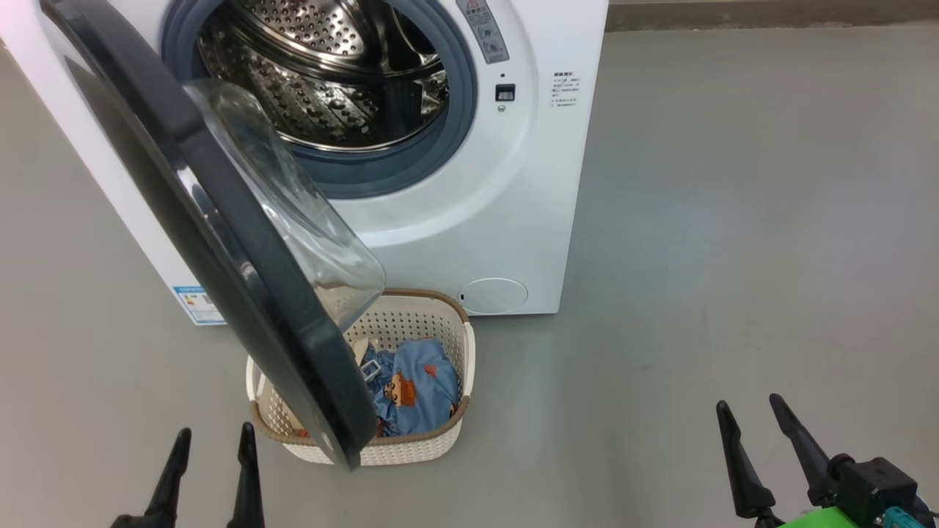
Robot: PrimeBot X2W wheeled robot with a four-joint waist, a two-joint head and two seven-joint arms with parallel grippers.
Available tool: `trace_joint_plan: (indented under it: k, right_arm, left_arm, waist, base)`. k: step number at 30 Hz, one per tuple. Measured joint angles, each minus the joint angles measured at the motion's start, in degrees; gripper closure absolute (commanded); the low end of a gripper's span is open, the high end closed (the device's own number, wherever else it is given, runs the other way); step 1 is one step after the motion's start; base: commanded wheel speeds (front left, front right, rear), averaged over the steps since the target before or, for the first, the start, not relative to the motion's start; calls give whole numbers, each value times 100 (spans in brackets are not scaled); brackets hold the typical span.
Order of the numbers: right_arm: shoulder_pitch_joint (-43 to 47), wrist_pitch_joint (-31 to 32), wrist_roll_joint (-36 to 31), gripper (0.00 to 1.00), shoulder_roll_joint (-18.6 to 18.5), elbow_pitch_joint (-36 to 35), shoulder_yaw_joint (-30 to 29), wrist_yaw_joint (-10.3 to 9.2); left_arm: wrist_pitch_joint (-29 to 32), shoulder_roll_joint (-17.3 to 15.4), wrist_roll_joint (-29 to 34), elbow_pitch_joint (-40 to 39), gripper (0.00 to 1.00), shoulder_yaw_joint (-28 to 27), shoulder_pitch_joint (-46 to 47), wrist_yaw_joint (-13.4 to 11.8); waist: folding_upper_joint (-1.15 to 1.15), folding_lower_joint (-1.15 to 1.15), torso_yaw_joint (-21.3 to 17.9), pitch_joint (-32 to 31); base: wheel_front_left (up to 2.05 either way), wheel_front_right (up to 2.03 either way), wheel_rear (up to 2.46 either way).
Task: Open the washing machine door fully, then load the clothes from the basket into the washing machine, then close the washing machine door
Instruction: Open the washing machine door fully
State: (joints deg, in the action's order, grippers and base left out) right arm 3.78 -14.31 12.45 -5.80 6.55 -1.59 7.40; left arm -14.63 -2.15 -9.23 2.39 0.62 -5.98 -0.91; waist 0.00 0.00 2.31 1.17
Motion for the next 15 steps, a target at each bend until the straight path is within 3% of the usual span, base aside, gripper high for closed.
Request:
trace_joint_plan:
  k: [15]
  right_arm:
    - [65,0,-201,0,107,-13,-31,0]
  left_arm:
    - [0,-4,-77,-35,0,81,-114,-94]
  waist:
    - [0,0,73,56]
  base:
    - [0,0,0]
